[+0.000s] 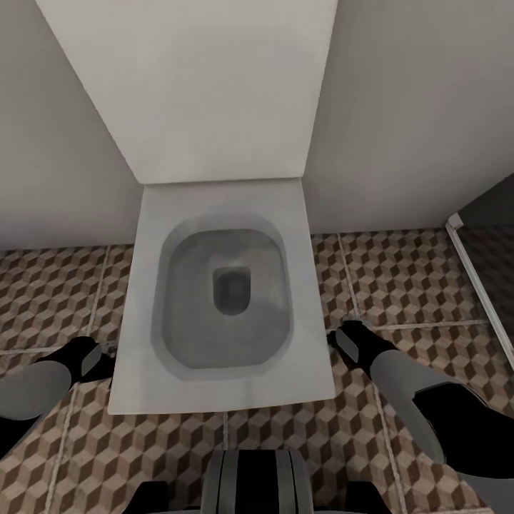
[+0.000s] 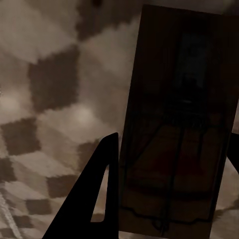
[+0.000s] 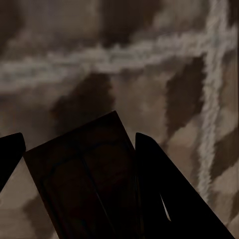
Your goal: Take the four mousetraps from the cabinet in the bathroom and place them on the bathroom floor. Make sure all four end up on the same floor surface, and ensure that at least two of them are either under or directly next to the same bathroom sink.
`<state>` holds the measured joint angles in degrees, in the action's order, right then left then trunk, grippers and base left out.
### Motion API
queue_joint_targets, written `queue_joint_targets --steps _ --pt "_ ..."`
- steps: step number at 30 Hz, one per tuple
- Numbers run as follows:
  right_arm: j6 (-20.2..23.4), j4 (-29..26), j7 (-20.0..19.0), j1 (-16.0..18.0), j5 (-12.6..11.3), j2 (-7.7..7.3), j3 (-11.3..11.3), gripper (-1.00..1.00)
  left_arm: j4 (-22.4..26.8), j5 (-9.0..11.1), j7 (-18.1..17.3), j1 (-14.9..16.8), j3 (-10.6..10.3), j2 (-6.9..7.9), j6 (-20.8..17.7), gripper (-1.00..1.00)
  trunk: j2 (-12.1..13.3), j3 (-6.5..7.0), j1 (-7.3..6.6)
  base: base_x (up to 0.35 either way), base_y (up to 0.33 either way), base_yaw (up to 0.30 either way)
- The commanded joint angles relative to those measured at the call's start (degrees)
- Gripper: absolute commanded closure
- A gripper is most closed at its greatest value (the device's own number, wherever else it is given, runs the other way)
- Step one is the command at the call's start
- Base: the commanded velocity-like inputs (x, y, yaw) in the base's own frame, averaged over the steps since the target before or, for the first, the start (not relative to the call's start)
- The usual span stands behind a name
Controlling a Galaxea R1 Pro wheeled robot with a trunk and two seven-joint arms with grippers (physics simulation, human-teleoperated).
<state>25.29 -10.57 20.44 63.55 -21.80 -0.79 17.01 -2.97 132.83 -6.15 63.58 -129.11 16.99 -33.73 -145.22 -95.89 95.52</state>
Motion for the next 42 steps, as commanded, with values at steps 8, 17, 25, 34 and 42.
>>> queue_joint_targets --steps 8,17,25,34,42 --pt "0.21 -0.58 0.35 0.00 -0.70 -0.67 0.41 1.00 -0.17 0.94 -0.62 -0.02 -0.18 0.14 -0.29 1.00 -0.01 -0.03 0.00 0.000 0.000 0.000" --pt "0.20 -0.59 0.39 0.00 -0.70 -0.75 0.46 1.00 -0.18 0.94 -0.54 -0.03 -0.18 0.15 -0.31 1.00 -0.01 0.00 0.00 0.000 0.000 0.000" --pt "0.15 -0.59 0.39 0.00 -0.70 -0.77 0.39 1.00 -0.19 0.94 -0.53 -0.03 -0.18 0.15 -0.29 1.00 -0.01 0.45 0.00 0.000 0.000 0.000" --pt "0.15 -0.59 0.39 0.00 -0.70 -0.79 0.39 1.00 -0.20 0.94 -0.53 -0.02 -0.18 0.24 -0.29 1.00 -0.01 0.51 0.00 0.000 0.000 0.000" --pt "0.12 -0.53 0.39 0.00 -0.70 -0.79 0.39 1.00 -0.20 0.94 -0.53 -0.02 -0.18 0.28 -0.32 1.00 -0.01 1.02 0.00 0.000 0.000 0.000"
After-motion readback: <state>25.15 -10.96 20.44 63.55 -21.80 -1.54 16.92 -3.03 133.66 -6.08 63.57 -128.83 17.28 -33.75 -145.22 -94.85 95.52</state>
